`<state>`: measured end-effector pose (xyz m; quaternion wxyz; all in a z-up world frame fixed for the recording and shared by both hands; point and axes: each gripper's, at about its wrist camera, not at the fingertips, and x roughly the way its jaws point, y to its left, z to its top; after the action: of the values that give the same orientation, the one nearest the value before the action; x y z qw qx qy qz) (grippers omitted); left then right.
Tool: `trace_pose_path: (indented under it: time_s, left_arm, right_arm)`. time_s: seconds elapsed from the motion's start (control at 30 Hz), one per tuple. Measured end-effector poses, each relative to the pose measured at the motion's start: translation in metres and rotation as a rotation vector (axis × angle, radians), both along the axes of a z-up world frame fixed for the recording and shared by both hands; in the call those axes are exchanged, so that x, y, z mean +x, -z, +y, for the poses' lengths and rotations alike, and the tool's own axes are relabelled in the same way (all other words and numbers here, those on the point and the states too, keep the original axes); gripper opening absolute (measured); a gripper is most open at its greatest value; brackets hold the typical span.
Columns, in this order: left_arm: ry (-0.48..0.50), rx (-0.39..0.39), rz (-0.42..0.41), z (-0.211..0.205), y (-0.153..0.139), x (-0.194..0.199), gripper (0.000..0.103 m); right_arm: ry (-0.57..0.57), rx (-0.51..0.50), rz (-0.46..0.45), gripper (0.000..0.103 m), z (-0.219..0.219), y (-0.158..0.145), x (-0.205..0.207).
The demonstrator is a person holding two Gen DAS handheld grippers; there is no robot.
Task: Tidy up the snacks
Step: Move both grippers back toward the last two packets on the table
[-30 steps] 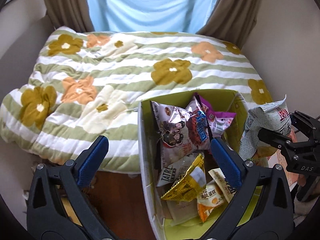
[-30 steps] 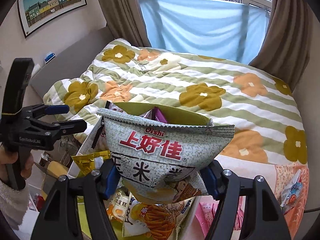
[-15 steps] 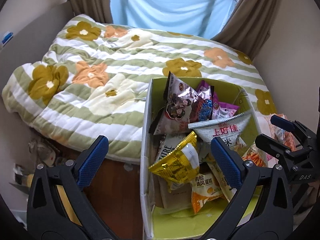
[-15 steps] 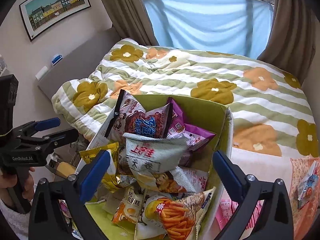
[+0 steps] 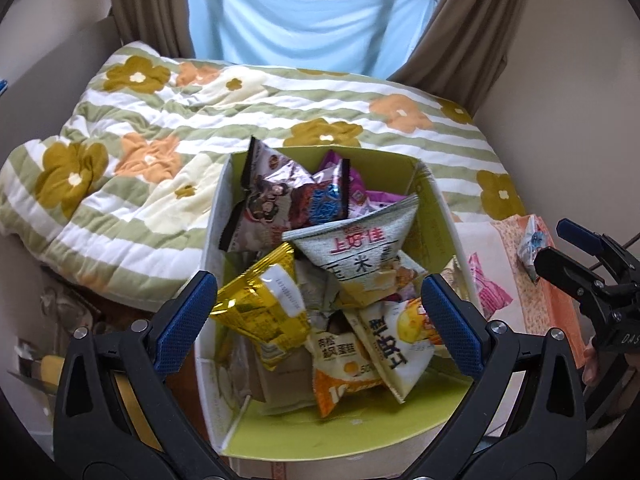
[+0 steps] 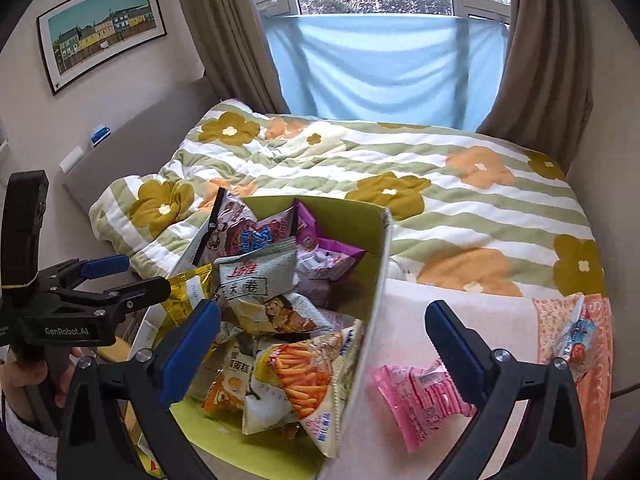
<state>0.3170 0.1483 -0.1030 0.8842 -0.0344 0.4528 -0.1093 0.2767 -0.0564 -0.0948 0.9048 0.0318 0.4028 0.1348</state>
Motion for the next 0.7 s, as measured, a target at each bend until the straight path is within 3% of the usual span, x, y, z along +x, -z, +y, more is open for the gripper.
trace_pose_path:
  time_s: [0.2,0.33,0.47,0.7]
  left_arm:
    - [0.043,0.04,-0.038,-0.067,-0.014,-0.018,0.101]
    - [0.077,0.087,-0.041,-0.122,-0.016,-0.025,0.101]
    - [0.171,0.164,-0.03,-0.183,-0.015,-0.023,0.101]
    - [0.303,0.3,0.075,-0.266,0.023,-0.01,0.101]
  right_arm:
    - [0.065,-0.004,-0.05,0.102,-0.07,-0.013,-0.012]
    - [0.049,-0.018,-0.054,0.102,-0.12,-0.015,-0.013]
    - [0.013,-0.038,-0.054,0.102,-0.17,-0.015,-0.012]
    - [-0.013,-0.081,-0.072,0.102,-0.256,-0.003,-0.004]
